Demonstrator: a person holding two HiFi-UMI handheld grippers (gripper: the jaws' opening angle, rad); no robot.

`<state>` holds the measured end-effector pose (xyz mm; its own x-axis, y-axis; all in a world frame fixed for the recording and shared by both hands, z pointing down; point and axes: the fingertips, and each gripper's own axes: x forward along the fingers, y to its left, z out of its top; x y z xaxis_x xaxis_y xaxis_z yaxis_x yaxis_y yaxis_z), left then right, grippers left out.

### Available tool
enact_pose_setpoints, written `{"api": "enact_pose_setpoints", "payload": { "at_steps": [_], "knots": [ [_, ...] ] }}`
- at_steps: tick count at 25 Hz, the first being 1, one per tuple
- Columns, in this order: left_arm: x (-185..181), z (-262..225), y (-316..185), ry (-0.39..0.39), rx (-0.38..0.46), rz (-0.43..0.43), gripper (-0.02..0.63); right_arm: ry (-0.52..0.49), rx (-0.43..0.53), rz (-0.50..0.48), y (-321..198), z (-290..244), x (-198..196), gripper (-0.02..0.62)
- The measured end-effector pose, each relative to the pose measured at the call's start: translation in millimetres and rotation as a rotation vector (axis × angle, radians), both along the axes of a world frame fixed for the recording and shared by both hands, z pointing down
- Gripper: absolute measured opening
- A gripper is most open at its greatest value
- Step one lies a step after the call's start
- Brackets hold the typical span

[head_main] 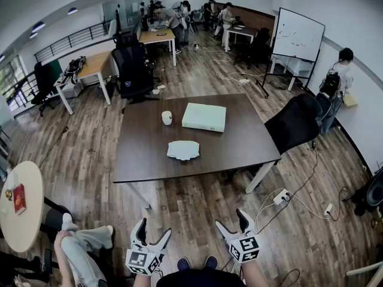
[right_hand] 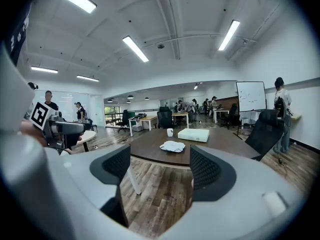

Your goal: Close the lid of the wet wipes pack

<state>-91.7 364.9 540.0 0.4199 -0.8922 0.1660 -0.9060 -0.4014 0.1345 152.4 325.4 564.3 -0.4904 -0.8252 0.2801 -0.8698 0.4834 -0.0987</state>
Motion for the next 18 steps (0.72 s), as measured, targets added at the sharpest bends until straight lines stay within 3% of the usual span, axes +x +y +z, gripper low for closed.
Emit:
{"api": "enact_pose_setpoints", "payload": {
  "at_steps": [11,18],
  "knots": [
    [-1.1,4.9,-16.3,0.014,0.002,-0.014,0.407,0.015,0.016,-0.032,-16.8,0.8,-4.4,0.382],
    [6.2,7.3,-25.7,0.012,0.006,-0.028,0.399,-0.034,0.032,-0.030,-25.3,-3.9,7.8,0.405]
  ]
}}
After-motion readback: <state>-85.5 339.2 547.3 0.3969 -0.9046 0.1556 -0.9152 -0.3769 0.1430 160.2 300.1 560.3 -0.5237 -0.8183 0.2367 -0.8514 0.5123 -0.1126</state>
